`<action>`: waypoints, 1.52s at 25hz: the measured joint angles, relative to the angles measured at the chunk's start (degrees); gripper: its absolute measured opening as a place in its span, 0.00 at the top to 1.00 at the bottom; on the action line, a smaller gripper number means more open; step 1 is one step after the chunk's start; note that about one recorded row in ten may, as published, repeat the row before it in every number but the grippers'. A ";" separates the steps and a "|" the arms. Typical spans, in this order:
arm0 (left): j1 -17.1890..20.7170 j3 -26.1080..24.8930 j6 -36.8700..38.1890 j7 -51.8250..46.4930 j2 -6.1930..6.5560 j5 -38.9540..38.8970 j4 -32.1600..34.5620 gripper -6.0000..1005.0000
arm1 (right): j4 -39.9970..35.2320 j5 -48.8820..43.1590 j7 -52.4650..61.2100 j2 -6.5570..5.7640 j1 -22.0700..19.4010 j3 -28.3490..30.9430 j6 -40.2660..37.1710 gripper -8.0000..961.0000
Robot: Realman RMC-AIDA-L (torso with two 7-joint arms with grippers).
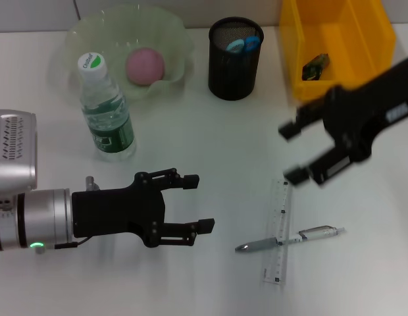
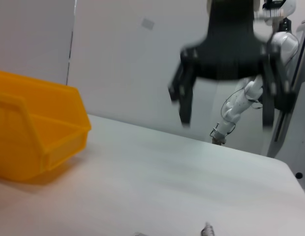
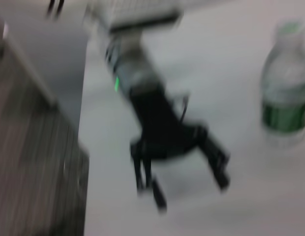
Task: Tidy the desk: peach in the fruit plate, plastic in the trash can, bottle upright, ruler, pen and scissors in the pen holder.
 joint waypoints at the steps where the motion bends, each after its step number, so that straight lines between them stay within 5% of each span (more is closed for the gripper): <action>1: 0.00 0.00 0.00 0.00 0.00 0.00 0.00 0.16 | 0.00 0.00 0.00 0.00 0.00 0.00 0.00 0.22; 6: 0.16 -0.02 1.71 -1.04 0.28 0.03 0.64 0.16 | 1.43 -8.43 -7.43 2.27 1.69 -1.90 0.21 0.14; 9: -0.08 0.04 3.09 -2.54 1.13 0.53 0.71 0.16 | 1.41 -13.04 -13.89 4.69 2.60 -4.71 -0.08 0.13; 38: 0.03 -3.84 2.92 -9.37 1.35 1.98 0.73 0.16 | -6.84 -15.32 -41.19 6.57 0.61 -29.84 8.63 0.13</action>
